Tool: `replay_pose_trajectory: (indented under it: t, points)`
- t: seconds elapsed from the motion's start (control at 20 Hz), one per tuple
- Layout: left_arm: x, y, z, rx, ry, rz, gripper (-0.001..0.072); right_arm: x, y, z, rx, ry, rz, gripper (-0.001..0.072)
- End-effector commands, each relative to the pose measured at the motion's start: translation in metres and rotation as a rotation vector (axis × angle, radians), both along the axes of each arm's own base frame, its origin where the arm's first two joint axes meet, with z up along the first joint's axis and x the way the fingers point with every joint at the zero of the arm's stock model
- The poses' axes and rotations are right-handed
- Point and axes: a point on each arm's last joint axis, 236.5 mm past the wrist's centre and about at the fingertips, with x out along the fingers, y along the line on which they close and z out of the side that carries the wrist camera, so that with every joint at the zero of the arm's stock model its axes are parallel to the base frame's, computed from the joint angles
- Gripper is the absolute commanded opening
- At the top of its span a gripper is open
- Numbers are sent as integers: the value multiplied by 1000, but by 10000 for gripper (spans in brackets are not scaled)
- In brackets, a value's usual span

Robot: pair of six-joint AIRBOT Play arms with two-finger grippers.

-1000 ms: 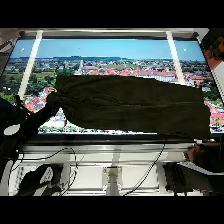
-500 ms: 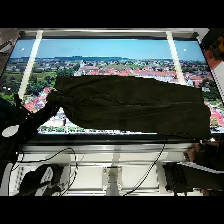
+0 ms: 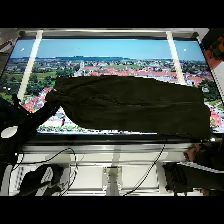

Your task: Fold the clothes and pants, and hang the long-sleeved shirts on hangers.

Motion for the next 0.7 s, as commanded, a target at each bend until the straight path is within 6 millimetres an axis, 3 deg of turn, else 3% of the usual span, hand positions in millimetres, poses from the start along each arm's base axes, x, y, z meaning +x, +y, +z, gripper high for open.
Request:
replay_pose_trajectory:
  t: [0.0,0.1,0.3,0.65]
  points:
    - [1,0,3,-11,-6,4,21,-16,10,-7,39,76,28,403]
    - [1,0,4,-15,-8,5,21,-18,10,-9,37,85,29,403]
    - [2,0,6,-16,-13,6,21,0,2,-7,23,0,14,405]
    - [3,0,8,-12,-19,5,21,7,5,-21,45,-1,31,404]
